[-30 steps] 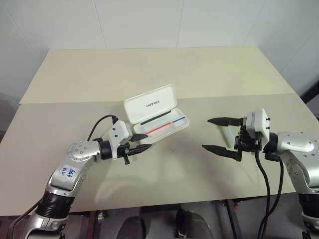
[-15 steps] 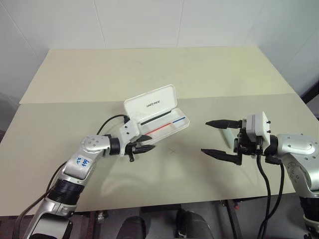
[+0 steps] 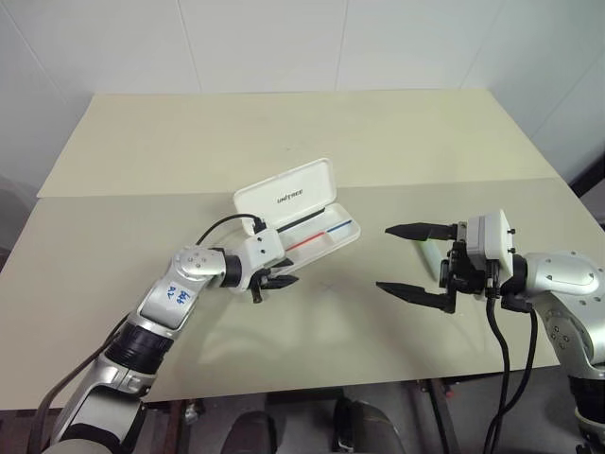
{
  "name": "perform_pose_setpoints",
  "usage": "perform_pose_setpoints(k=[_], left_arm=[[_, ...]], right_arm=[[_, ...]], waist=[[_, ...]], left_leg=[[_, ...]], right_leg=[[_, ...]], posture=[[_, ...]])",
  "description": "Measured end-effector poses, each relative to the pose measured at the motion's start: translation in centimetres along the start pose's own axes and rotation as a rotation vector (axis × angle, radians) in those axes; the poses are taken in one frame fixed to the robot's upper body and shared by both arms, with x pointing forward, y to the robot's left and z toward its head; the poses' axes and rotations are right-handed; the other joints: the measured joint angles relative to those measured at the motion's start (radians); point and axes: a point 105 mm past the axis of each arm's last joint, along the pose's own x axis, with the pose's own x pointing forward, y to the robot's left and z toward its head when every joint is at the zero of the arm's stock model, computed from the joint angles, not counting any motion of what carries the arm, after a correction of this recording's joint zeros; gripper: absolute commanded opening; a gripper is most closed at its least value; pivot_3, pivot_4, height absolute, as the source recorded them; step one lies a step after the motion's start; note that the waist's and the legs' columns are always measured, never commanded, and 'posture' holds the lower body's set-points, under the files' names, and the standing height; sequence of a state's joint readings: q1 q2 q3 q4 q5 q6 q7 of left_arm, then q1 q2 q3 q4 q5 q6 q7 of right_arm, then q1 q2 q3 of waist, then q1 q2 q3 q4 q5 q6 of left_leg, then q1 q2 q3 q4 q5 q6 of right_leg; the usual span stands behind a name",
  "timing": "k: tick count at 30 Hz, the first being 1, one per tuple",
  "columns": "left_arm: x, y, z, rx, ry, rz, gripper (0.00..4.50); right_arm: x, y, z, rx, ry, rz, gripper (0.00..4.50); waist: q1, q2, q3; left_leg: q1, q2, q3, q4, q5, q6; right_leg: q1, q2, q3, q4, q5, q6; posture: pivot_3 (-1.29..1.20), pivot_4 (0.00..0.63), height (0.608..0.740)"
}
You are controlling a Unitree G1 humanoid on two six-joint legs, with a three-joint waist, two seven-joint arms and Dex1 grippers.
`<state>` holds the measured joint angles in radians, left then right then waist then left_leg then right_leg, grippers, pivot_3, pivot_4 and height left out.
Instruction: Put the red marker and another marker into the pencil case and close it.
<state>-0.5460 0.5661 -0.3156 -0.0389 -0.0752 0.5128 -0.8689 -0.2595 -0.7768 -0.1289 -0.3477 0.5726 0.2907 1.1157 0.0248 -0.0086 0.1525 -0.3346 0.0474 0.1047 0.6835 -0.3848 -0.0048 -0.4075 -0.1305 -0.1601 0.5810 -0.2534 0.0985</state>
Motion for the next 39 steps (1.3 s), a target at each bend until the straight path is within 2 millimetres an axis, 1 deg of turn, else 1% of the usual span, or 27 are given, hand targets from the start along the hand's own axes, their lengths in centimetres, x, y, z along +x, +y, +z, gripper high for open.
perform_pose_setpoints(k=[2,7,8,12,20,26,28,32,39], left_arm=[[0.1,0.0,0.1,-0.006,0.018,-0.002,1.75],[-0.1,0.3,0.3,0.008,0.049,0.006,0.14],[-0.2,0.3,0.4,0.012,0.054,0.005,0.02],[-0.2,0.2,0.4,0.019,0.058,0.002,0.02],[-0.4,-0.2,0.7,0.027,0.059,-0.029,0.02],[-1.1,-2.3,1.3,0.092,0.037,-0.168,0.02],[-1.3,-3.0,1.0,0.1,0.045,-0.198,0.02],[-1.6,-3.8,0.6,0.114,0.056,-0.222,0.02],[-1.6,-4.1,0.4,0.099,0.073,-0.221,0.02]], right_arm=[[0.1,-0.1,0.2,-0.008,-0.004,-0.001,4.5],[0.3,-0.7,1.1,-0.045,-0.02,-0.008,4.5],[0.3,-0.7,1.2,-0.047,-0.021,-0.008,4.5],[0.5,-0.9,1.6,-0.064,-0.028,-0.006,4.5],[0.4,-1.2,1.6,-0.063,-0.029,-0.011,4.5],[0.7,-1.4,1.4,-0.051,-0.029,-0.004,4.5],[0.8,-1.3,1.4,-0.05,-0.03,0.002,4.5],[1.2,-1.1,1.2,-0.038,-0.032,0.015,4.5],[1.2,-1.0,1.1,-0.032,-0.033,0.01,4.5]], waist=[[0.0,0.0,0.0],[0.0,-0.001,-0.001],[0.001,-0.001,-0.001],[0.002,-0.001,-0.001],[0.001,-0.001,-0.001],[0.002,-0.001,-0.001],[0.001,-0.001,-0.001],[0.001,-0.001,-0.001],[0.001,-0.001,-0.001]], left_leg=[[0.0,0.0,0.0,0.0,0.0,0.0],[0.0,0.0,0.0,0.0,0.0,0.0],[0.0,0.0,0.0,0.0,0.0,0.0],[0.0,0.0,0.0,0.001,0.0,0.0],[0.0,0.0,0.0,0.001,0.0,0.0],[-0.001,0.0,0.0,0.0,0.0,0.0],[-0.001,0.0,0.0,0.0,0.0,0.0],[-0.001,0.0,0.0,0.0,0.0,0.0],[0.0,0.0,0.0,0.001,0.0,0.0]], right_leg=[[0.0,0.0,0.0,0.0,0.0,0.0],[0.0,0.0,0.0,0.001,0.0,0.0],[0.0,0.0,0.0,0.001,0.0,0.0],[0.0,0.0,0.0,0.001,0.0,0.0],[0.0,0.0,0.0,0.001,0.0,0.0],[0.0,0.0,0.0,0.001,0.0,0.0],[-0.001,0.0,0.0,0.001,0.0,0.0],[0.0,0.0,0.0,0.001,0.0,0.0],[0.0,0.0,0.0,0.001,0.0,0.0]], posture=[[0.0,0.15,0.74],[0.0,0.15,0.74],[0.0,0.15,0.74],[0.0,0.15,0.74],[0.0,0.15,0.74],[0.0,0.15,0.74],[0.0,0.15,0.74],[0.0,0.15,0.74],[0.0,0.15,0.74]])
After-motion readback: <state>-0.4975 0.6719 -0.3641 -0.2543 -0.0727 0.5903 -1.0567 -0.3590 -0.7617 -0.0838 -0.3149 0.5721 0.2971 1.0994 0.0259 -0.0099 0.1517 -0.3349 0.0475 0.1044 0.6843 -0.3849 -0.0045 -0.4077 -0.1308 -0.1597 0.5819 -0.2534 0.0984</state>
